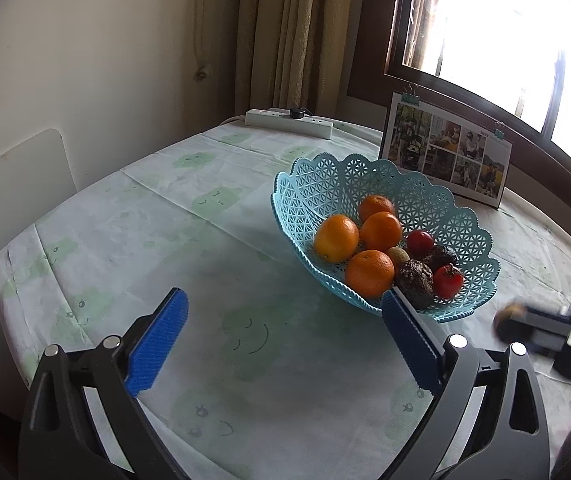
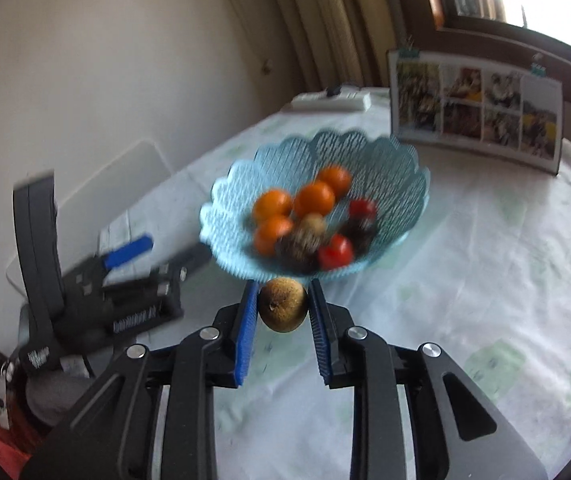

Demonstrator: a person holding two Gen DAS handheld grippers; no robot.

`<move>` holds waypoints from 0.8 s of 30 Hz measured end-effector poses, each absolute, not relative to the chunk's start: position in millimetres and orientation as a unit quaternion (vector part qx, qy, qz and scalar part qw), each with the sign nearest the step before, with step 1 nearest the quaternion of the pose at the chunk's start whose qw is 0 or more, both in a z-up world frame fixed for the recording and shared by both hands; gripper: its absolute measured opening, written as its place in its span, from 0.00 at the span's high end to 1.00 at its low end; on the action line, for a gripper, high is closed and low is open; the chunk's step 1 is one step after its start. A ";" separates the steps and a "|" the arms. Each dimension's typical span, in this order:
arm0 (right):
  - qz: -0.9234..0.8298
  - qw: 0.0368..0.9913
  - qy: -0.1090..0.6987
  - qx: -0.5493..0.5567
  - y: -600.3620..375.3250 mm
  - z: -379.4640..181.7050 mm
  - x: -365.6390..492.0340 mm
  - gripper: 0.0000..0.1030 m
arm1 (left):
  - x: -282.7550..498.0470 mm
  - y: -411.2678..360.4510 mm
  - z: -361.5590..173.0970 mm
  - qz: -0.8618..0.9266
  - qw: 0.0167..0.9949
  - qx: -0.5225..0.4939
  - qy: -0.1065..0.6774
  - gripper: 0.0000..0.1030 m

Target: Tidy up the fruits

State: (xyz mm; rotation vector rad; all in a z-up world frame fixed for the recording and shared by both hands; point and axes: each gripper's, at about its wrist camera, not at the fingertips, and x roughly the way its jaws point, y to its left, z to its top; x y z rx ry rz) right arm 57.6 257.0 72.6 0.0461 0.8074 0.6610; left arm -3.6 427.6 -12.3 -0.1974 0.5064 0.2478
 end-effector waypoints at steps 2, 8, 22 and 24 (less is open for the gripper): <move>0.300 0.877 0.374 0.028 253.8 78.3 69.9 0.75 | -3.7 425.5 -12.0 0.121 0.956 -0.096 0.250 0.04; 0.272 0.888 0.370 0.028 256.4 75.7 107.6 0.74 | -3.4 419.5 -11.7 0.116 0.957 -0.090 0.252 0.04; 0.238 0.894 0.375 0.054 226.0 60.9 96.1 0.43 | -3.1 411.1 -8.8 0.118 0.956 -0.077 0.257 0.03; 0.238 0.893 0.379 0.048 224.6 58.4 91.7 0.39 | -3.7 407.6 -7.9 0.119 0.956 -0.072 0.257 0.03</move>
